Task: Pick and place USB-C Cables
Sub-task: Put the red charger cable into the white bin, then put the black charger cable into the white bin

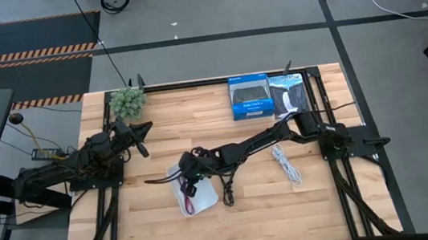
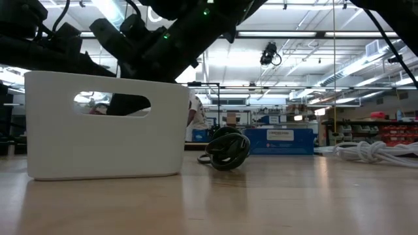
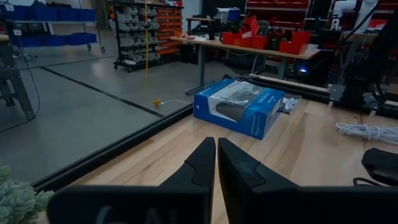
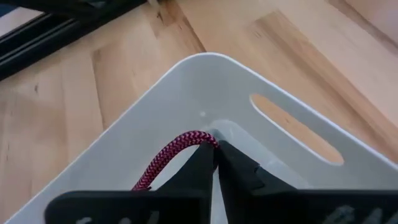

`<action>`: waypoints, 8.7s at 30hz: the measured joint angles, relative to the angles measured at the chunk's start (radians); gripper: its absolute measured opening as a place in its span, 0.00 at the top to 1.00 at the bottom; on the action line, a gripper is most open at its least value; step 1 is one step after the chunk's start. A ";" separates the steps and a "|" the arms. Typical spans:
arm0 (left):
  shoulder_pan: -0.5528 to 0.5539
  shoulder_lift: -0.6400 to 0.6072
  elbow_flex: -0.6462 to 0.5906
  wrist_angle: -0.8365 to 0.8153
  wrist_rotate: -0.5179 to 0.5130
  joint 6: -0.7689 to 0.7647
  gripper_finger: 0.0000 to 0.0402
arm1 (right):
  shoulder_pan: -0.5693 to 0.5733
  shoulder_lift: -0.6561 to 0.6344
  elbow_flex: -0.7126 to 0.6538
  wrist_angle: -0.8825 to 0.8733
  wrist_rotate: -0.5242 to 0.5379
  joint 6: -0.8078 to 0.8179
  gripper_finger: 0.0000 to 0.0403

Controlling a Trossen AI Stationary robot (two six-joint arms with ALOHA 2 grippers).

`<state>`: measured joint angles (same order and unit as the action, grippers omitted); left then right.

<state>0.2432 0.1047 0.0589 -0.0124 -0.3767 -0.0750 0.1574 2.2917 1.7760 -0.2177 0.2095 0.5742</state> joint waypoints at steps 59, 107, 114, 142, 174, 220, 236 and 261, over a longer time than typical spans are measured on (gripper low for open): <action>0.000 0.000 -0.001 0.001 0.000 0.000 0.94 | -0.004 -0.016 0.413 -1.216 -0.342 -0.749 0.75; 0.000 0.000 -0.001 0.001 0.000 0.000 0.94 | 0.127 -0.500 -0.300 -0.383 -0.351 -0.602 0.77; 0.000 0.000 -0.001 0.001 0.000 0.000 0.94 | 0.107 -0.517 -0.428 -0.297 -0.334 -0.504 0.72; 0.000 0.006 -0.001 -0.001 0.008 0.000 0.94 | 0.104 -0.376 -0.438 -0.213 -0.171 -0.443 0.41; 0.000 0.006 -0.001 -0.002 0.008 0.000 0.94 | 0.108 -0.281 -0.437 -0.207 -0.190 -0.473 0.82; 0.000 0.006 -0.001 0.001 0.007 0.000 0.94 | 0.048 -0.414 0.059 -0.131 -0.175 -0.567 0.96; 0.000 0.006 0.000 -0.004 0.007 0.000 0.94 | 0.057 -0.345 -0.132 0.134 -0.158 -0.483 0.96; 0.000 0.006 0.000 0.000 0.008 0.000 0.94 | 0.093 -0.131 -0.162 0.177 -0.055 -0.238 0.96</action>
<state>0.2436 0.1112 0.0589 -0.0120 -0.3691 -0.0750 0.2501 2.1611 1.6138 -0.0407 0.1550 0.3367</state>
